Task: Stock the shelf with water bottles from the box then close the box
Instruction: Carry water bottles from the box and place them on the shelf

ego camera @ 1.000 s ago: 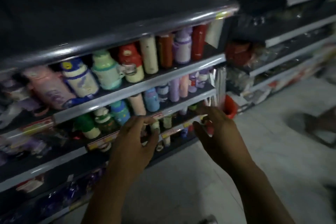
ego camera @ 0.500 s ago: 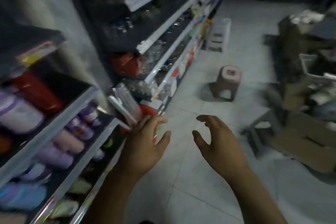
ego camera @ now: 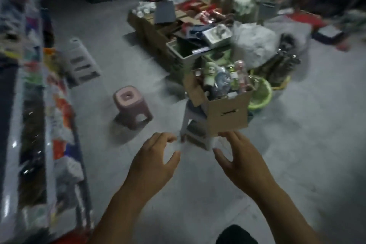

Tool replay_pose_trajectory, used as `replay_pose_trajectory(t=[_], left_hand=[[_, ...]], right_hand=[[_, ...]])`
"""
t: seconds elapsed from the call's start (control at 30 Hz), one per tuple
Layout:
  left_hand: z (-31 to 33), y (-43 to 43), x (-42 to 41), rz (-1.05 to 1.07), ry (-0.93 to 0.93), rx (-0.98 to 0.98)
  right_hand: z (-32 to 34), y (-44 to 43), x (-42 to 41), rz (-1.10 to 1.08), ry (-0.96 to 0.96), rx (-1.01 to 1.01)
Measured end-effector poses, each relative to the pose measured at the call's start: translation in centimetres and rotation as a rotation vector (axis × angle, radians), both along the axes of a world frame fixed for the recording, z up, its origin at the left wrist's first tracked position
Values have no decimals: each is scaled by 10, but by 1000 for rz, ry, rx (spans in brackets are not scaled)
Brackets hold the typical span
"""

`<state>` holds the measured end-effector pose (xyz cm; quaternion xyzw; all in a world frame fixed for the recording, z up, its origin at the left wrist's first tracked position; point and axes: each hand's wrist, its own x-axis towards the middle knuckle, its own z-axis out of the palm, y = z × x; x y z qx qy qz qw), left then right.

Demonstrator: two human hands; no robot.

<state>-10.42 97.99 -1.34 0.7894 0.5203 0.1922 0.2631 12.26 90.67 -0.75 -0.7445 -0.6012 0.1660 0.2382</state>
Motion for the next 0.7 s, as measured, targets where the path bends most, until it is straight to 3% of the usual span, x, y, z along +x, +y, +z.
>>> replay_pose_trajectory(t=[0.23, 0.47, 0.7], left_hand=[[-29, 135, 96, -118, -38, -60], [-44, 247, 197, -36, -45, -163], [-58, 359, 250, -24, -22, -210]], right_hand=[[-29, 99, 76, -177, 47, -18], [-40, 223, 195, -153, 102, -71], [-57, 355, 258, -157, 141, -116]])
